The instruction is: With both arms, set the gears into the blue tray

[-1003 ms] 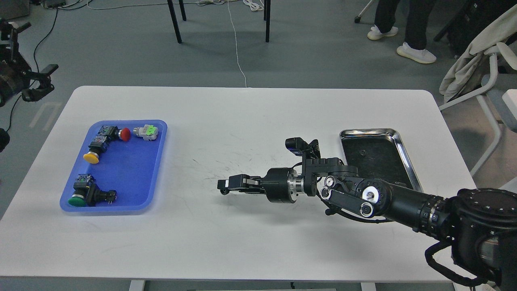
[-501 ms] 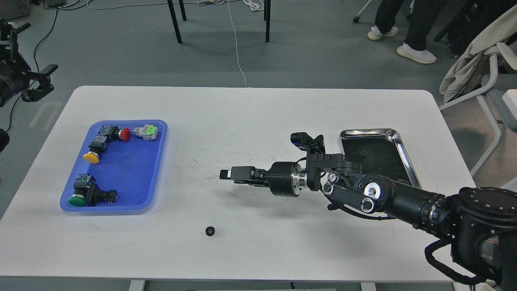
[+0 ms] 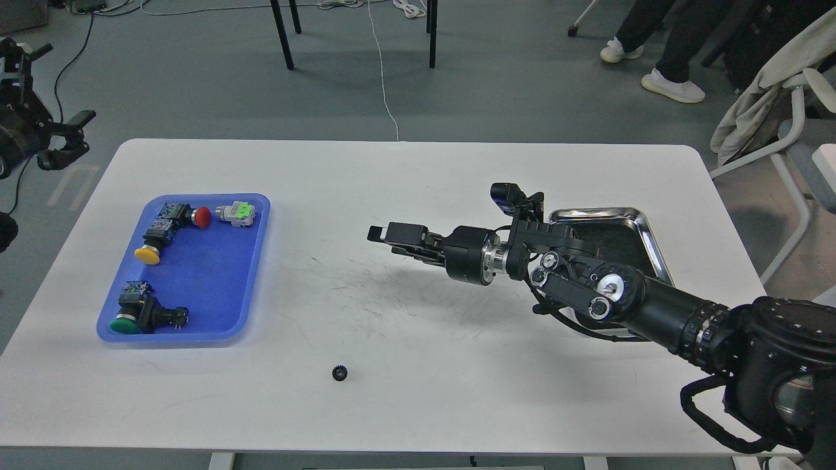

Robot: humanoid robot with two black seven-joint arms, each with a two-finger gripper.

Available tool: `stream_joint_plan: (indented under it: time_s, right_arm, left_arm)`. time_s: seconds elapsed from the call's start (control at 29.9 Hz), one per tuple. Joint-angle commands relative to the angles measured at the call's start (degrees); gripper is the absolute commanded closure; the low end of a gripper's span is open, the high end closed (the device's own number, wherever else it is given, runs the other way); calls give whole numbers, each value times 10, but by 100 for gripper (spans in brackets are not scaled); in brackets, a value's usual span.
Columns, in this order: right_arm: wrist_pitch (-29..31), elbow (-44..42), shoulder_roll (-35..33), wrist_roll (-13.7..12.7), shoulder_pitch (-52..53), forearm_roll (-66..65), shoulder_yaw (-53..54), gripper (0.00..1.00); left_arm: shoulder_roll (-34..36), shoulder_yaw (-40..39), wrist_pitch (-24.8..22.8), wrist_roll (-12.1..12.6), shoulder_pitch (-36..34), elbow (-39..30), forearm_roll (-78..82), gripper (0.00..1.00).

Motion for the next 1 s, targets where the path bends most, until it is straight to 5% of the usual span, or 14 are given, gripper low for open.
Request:
stream_joint_plan:
  time_s: [0.0,0.67,0.97]
  right_arm:
    - [-14,-2,0,-1,0,0,31,27]
    - [-86,-8,-2,-10,43,212,102,20]
    - [-102,-7,-86,-26,44,325,150,18]
  left_arm:
    - [0,1,0,0,0,0,0,1]
    - [0,35,0,-1,19,-38,4,1]
    - [34,55,5,-4,20,-118,84,1]
